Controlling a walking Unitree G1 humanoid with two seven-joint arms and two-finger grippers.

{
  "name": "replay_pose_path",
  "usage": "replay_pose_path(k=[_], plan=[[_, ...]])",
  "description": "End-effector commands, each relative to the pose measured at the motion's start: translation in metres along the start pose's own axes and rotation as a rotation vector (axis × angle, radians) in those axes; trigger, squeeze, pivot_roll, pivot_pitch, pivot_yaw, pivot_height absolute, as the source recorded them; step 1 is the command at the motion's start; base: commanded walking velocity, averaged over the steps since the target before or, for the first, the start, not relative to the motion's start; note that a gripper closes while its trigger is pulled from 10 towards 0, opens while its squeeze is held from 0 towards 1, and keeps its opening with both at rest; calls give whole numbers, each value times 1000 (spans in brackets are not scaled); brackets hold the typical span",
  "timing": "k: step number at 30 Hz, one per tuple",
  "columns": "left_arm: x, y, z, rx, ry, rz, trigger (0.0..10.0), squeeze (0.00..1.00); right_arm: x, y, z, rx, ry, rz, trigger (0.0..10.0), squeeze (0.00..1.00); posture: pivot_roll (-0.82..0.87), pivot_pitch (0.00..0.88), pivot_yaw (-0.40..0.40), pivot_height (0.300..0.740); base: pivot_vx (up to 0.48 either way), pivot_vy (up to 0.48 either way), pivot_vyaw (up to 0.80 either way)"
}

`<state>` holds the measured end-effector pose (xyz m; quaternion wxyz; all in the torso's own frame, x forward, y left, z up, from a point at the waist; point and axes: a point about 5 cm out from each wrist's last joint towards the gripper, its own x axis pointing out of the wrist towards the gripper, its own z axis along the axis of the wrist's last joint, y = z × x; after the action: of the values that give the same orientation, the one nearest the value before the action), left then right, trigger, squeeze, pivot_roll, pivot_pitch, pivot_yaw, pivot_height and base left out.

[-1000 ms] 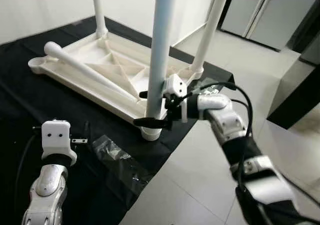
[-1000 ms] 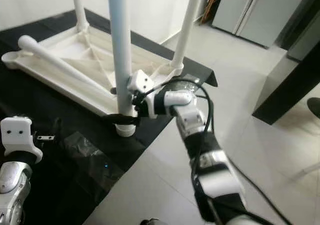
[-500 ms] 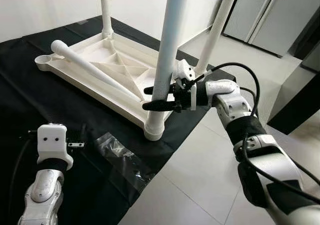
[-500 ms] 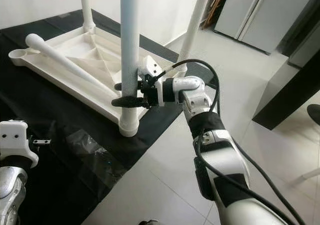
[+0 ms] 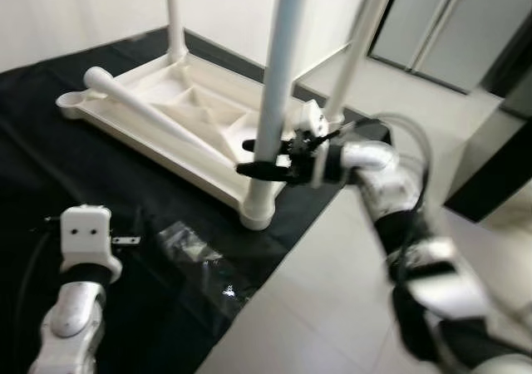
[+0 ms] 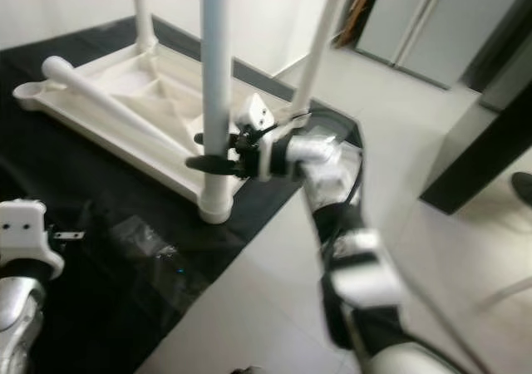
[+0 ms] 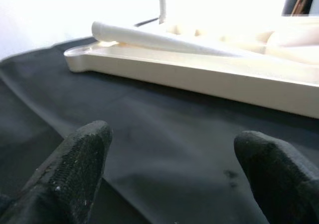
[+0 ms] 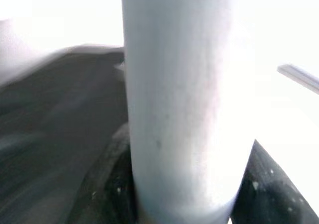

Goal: Building children table

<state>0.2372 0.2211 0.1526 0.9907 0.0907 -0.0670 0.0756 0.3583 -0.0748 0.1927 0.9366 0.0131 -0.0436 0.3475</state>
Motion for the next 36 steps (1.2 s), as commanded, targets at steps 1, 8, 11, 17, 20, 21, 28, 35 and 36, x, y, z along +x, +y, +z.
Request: replay_pose_path(k=[1,8,11,17,20,21,28,35,36], plan=[[0,2,-2,11,17,0,10000,0,-23,15,-41,40,143,-274,0,0,-43,122,-100,740,0,0,0],[6,4,-5,19,20,-15,10000,0,-12,29,-43,-14,140,-200,0,0,-52,91,-101,740,0,0,0],[6,4,-4,23,18,-11,10000,0,-10,32,-43,-19,146,-178,0,0,-53,90,-96,740,0,0,0],[6,5,-4,27,16,4,10000,0,-7,35,-35,-10,140,-106,10000,1000,-41,89,-99,740,0,0,0],[6,5,-4,27,16,4,10000,0,-2,38,-11,11,72,53,10000,1000,-32,88,-99,740,0,0,0],[6,4,-4,26,16,2,10000,0,0,31,6,-18,23,191,10000,1000,-29,90,-98,740,0,0,0],[4,2,-3,20,14,0,10000,0,-13,-7,44,-297,66,635,10000,0,-11,99,-110,740,0,0,0],[3,2,-3,19,13,2,10000,0,-14,-19,50,-305,123,741,10000,0,0,107,-111,740,0,0,0],[3,2,-3,19,13,2,10000,0,-14,-19,50,-305,123,741,10000,0,0,107,-111,740,0,0,0]])
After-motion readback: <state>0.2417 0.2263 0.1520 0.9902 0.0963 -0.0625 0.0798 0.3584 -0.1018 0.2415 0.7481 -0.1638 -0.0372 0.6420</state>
